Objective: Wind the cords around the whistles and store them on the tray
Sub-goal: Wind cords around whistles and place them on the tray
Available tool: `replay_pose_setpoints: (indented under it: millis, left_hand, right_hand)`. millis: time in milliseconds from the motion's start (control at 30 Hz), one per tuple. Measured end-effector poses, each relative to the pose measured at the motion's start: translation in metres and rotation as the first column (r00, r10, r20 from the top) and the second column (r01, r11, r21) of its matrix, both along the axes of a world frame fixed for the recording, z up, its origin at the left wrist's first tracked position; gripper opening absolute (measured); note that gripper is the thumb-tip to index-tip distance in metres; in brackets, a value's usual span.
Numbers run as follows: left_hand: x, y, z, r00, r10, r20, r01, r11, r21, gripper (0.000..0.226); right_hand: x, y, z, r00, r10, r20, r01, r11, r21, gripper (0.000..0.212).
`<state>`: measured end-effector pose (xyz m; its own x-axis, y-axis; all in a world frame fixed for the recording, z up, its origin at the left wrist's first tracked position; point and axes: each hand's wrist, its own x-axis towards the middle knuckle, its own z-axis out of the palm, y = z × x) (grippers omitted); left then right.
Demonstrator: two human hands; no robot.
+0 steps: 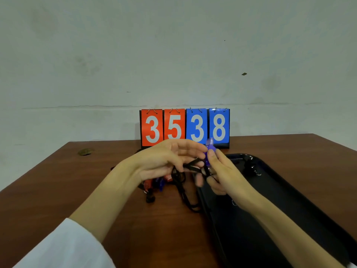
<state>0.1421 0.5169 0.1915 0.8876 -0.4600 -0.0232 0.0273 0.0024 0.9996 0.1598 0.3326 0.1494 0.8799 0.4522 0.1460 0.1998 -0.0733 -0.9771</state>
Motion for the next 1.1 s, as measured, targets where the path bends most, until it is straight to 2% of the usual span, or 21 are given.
replay_pose_setpoints:
  millis: [67, 133, 233, 300, 400, 433, 467, 500, 567, 633, 667, 700, 800, 867, 967, 1033, 1100]
  left_hand:
    - [0.004, 0.005, -0.001, 0.998, 0.061, -0.012, -0.06, 0.996, 0.067, 0.063]
    - [0.008, 0.015, -0.004, 0.982, 0.187, 0.021, -0.187, 0.96, 0.209, 0.055]
    - [0.016, 0.031, -0.012, 0.952, 0.302, 0.058, -0.298, 0.858, 0.42, 0.044]
    - [0.021, 0.04, -0.02, 0.944, 0.316, 0.098, -0.305, 0.718, 0.626, 0.039]
    - [0.021, 0.047, -0.028, 0.95, 0.277, 0.146, -0.249, 0.387, 0.888, 0.025]
    - [0.019, 0.044, -0.027, 0.958, 0.246, 0.151, -0.227, 0.318, 0.921, 0.023]
    - [0.016, 0.04, -0.024, 0.965, 0.214, 0.155, -0.217, 0.309, 0.926, 0.025]
    - [0.014, 0.034, -0.019, 0.97, 0.18, 0.164, -0.22, 0.361, 0.906, 0.034]
    - [0.006, 0.017, -0.005, 0.97, 0.133, 0.203, -0.242, 0.602, 0.761, 0.052]
    - [-0.005, -0.005, 0.006, 0.975, 0.113, 0.194, -0.195, 0.853, 0.484, 0.061]
    - [-0.009, -0.015, 0.006, 0.977, 0.122, 0.174, -0.175, 0.926, 0.334, 0.064]
    - [-0.011, -0.025, 0.004, 0.975, 0.154, 0.159, -0.186, 0.959, 0.213, 0.065]
    - [-0.007, -0.04, -0.01, 0.949, 0.289, 0.122, -0.294, 0.955, 0.025, 0.062]
    - [-0.002, -0.037, -0.015, 0.948, 0.291, 0.129, -0.299, 0.953, 0.043, 0.065]
    - [-0.002, -0.029, -0.021, 0.976, 0.117, 0.185, -0.174, 0.928, 0.329, 0.07]
    - [-0.003, -0.028, -0.031, 0.969, 0.026, 0.247, -0.156, 0.837, 0.524, 0.075]
    - [-0.003, -0.032, -0.04, 0.95, -0.047, 0.308, -0.165, 0.762, 0.626, 0.078]
  right_hand:
    - [0.002, -0.001, 0.003, 0.997, -0.071, 0.0, 0.071, 0.997, 0.028, 0.034]
    - [0.004, -0.003, 0.004, 0.984, -0.177, 0.035, 0.176, 0.983, 0.05, 0.031]
    - [0.006, -0.003, -0.001, 0.943, -0.261, 0.208, 0.276, 0.96, -0.045, 0.032]
    - [0.007, -0.003, -0.003, 0.911, -0.299, 0.285, 0.327, 0.944, -0.053, 0.034]
    - [0.008, -0.004, 0.004, 0.931, -0.298, 0.21, 0.289, 0.954, 0.074, 0.037]
    - [0.008, -0.005, 0.009, 0.944, -0.283, 0.167, 0.269, 0.958, 0.103, 0.034]
    - [0.008, -0.005, 0.013, 0.959, -0.256, 0.125, 0.241, 0.963, 0.125, 0.031]
    - [0.007, -0.004, 0.017, 0.974, -0.214, 0.081, 0.2, 0.968, 0.151, 0.029]
    - [0.005, -0.001, 0.022, 0.994, -0.108, -0.006, 0.106, 0.971, 0.214, 0.03]
    - [0.003, 0.002, 0.027, 0.997, -0.01, -0.074, 0.029, 0.964, 0.266, 0.032]
    - [0.003, 0.004, 0.029, 0.996, 0.017, -0.082, 0.007, 0.959, 0.282, 0.031]
    - [0.003, 0.005, 0.031, 0.997, 0.022, -0.079, 0.002, 0.956, 0.295, 0.03]
    - [0.004, 0.004, 0.035, 0.996, -0.033, -0.078, 0.058, 0.935, 0.349, 0.028]
    - [0.005, 0.002, 0.035, 0.995, -0.039, -0.097, 0.074, 0.917, 0.391, 0.026]
    - [0.003, -0.002, 0.037, 0.986, -0.008, -0.167, 0.085, 0.884, 0.46, 0.03]
    - [0.002, -0.006, 0.042, 0.97, 0.067, -0.233, 0.067, 0.85, 0.522, 0.032]
    - [-0.001, -0.008, 0.051, 0.949, 0.167, -0.266, 0.029, 0.798, 0.602, 0.029]
